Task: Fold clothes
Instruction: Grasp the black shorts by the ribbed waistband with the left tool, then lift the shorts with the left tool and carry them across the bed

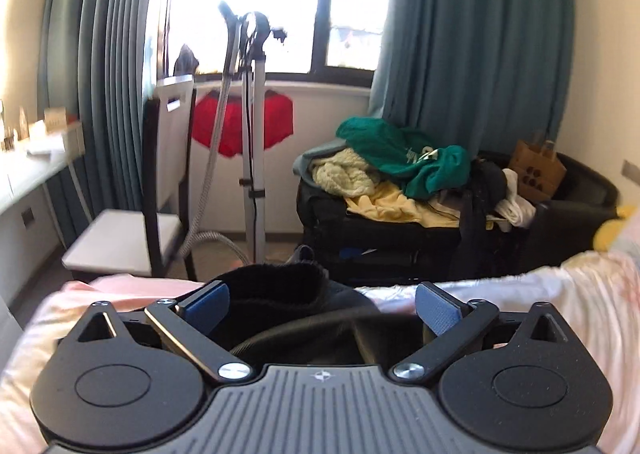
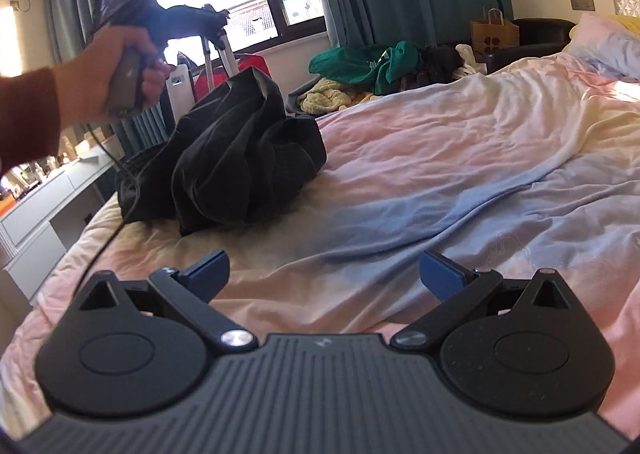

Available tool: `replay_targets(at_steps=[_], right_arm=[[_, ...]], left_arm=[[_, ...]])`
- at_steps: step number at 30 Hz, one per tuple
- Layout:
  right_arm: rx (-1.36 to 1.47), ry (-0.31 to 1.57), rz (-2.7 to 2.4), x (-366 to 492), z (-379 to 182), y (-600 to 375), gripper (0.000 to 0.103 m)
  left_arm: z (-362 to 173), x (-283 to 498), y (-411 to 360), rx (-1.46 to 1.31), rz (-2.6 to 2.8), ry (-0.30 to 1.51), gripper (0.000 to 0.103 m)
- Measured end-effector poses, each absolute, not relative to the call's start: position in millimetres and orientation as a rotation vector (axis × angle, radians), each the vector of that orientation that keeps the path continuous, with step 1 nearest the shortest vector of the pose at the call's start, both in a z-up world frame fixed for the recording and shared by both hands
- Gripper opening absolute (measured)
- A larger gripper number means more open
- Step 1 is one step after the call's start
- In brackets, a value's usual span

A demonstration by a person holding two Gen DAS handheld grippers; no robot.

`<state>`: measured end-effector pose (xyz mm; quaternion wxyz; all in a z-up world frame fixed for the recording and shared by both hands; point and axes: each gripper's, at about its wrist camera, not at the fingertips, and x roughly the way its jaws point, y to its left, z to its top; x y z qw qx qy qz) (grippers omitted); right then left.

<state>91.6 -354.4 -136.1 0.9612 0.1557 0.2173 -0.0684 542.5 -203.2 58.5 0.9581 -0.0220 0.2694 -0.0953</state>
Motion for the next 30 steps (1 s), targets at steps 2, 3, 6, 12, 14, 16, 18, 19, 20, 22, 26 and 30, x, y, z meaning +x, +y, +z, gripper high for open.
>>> replay_targets(at_steps=[2, 3, 6, 12, 14, 16, 18, 19, 20, 22, 26, 30], right_arm=[[0.315, 0.446, -0.17, 104.3, -146.9, -359.8, 0.103], [0.325, 0.445, -0.193, 108.5, -151.5, -363.8, 0.103], [0.385, 0.427, -0.288, 114.7, -163.1, -379.1, 0.103], [0.449, 0.455, -0.335, 127.5, -184.0, -390.4, 0.103], [0.432, 0.441, -0.33, 126.4, -182.8, -387.9, 0.103], [0.415, 0.423, -0.326, 124.5, -180.1, -386.0, 0.103], [0.398, 0.405, -0.323, 122.6, -177.3, -384.0, 0.103], [0.389, 0.396, -0.321, 121.7, -176.0, -383.0, 0.103], [0.38, 0.387, -0.319, 120.7, -174.6, -382.0, 0.103], [0.363, 0.369, -0.316, 118.9, -171.9, -380.0, 0.103], [0.329, 0.332, -0.308, 115.1, -166.4, -376.0, 0.103], [0.295, 0.292, -0.301, 110.2, -159.4, -372.1, 0.103]], left_arm=[[51.7, 590.6, -206.4, -0.135, -0.145, 0.647, 0.093], [45.9, 614.4, -205.4, -0.19, -0.154, 0.706, 0.09], [26.0, 663.2, -210.9, -0.238, -0.143, 0.832, 0.076], [-20.9, 713.0, -236.1, -0.129, -0.077, 1.008, 0.036], [-31.8, 709.4, -239.6, -0.09, -0.053, 1.015, 0.009], [-24.4, 687.9, -238.8, -0.055, -0.054, 0.97, 0.008], [2.3, 647.3, -228.9, -0.036, -0.082, 0.913, 0.007], [15.7, 627.0, -223.9, -0.026, -0.095, 0.884, 0.007], [29.1, 606.7, -218.9, -0.017, -0.109, 0.856, 0.007], [55.8, 566.2, -208.9, 0.002, -0.137, 0.798, 0.007], [109.3, 485.1, -189.0, 0.04, -0.191, 0.682, 0.007], [162.8, 403.9, -169.0, 0.076, -0.244, 0.566, 0.007]])
